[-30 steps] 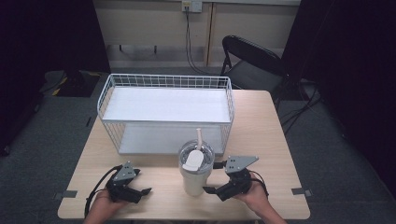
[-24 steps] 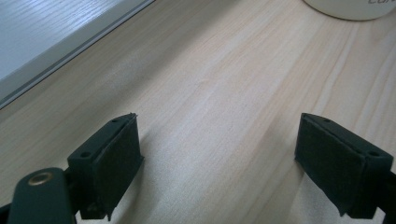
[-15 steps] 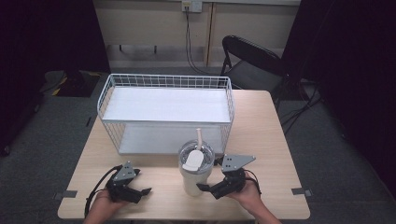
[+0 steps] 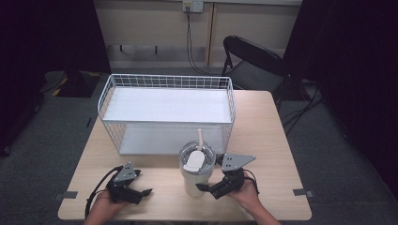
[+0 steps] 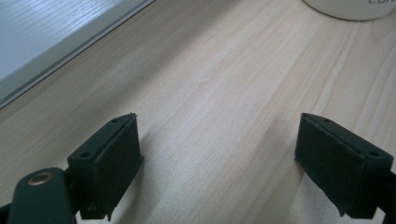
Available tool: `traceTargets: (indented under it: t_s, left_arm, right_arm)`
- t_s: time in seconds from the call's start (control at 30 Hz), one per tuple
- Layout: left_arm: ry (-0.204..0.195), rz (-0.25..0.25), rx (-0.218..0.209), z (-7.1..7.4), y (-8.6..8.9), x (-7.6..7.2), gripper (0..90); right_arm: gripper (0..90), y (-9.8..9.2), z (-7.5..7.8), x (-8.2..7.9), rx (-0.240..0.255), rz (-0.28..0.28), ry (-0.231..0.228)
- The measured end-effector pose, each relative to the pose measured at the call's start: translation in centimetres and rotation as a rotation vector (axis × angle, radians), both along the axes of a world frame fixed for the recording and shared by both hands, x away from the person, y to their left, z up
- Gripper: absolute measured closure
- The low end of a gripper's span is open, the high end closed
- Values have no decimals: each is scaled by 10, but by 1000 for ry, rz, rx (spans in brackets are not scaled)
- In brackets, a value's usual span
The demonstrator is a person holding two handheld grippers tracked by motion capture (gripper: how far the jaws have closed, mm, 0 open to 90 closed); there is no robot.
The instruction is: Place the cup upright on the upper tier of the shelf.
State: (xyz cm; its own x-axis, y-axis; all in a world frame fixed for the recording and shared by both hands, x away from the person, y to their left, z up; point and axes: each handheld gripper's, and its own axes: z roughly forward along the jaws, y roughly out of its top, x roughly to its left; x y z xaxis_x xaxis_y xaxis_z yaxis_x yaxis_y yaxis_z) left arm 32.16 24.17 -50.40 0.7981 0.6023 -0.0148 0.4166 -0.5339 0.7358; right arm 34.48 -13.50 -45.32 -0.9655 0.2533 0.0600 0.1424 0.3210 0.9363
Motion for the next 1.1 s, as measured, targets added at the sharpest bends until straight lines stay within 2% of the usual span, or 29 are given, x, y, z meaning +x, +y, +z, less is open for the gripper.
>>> traceTargets:
  t_s: [0.27, 0.83, 1.1]
  left_arm:
    - [0, 0, 0, 0, 0, 0, 136]
    - [0, 0, 0, 0, 0, 0, 136]
    - [0, 0, 0, 0, 0, 0, 136]
  right_arm:
    - [97, 4, -1, 2, -10, 8, -21]
    - [88, 8, -10, 5, 67, 21, -21]
    - [86, 8, -9, 6, 58, 37, -25]
